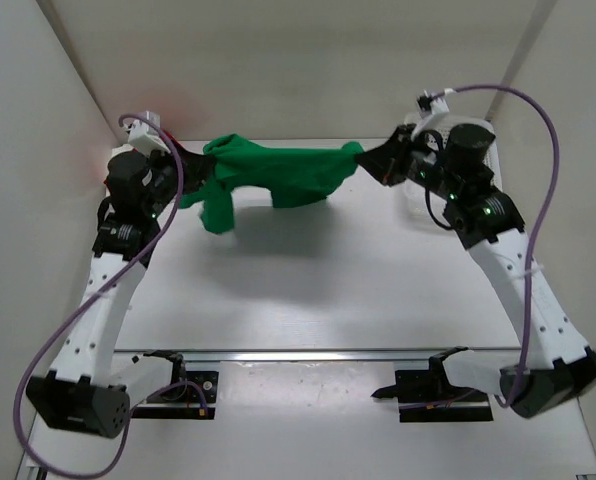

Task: Fold and stack the t-shirts
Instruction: Flatten out the tshirt

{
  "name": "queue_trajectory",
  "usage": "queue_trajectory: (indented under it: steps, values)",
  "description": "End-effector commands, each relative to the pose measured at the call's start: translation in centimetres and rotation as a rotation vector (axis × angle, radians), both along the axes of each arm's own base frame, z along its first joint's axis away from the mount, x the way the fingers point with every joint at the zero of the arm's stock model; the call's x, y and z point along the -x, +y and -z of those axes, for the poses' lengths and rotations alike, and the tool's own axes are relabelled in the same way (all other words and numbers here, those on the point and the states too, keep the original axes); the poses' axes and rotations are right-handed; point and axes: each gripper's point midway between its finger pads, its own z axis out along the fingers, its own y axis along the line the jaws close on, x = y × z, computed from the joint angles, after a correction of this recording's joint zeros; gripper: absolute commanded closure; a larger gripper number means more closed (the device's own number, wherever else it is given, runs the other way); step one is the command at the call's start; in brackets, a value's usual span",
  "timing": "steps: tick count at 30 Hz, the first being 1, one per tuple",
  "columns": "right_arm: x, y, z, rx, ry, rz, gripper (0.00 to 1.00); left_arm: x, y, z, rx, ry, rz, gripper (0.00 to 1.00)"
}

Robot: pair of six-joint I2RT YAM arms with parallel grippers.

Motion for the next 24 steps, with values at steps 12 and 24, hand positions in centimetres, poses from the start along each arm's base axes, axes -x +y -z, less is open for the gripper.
queue_trajectory:
  steps: [12,24]
  values:
    - [2.8,-5.9,25.2,-0.004,0.524,0.098,0.99,6.5,0.6,21.9,-0.248,0.433,0.012,0.55]
    - [-1.4,-6.3,33.9,0.074,0.694,0.237,1.00,5.6,-0.2,31.6,-0.155,0.622,-0.063,0.02]
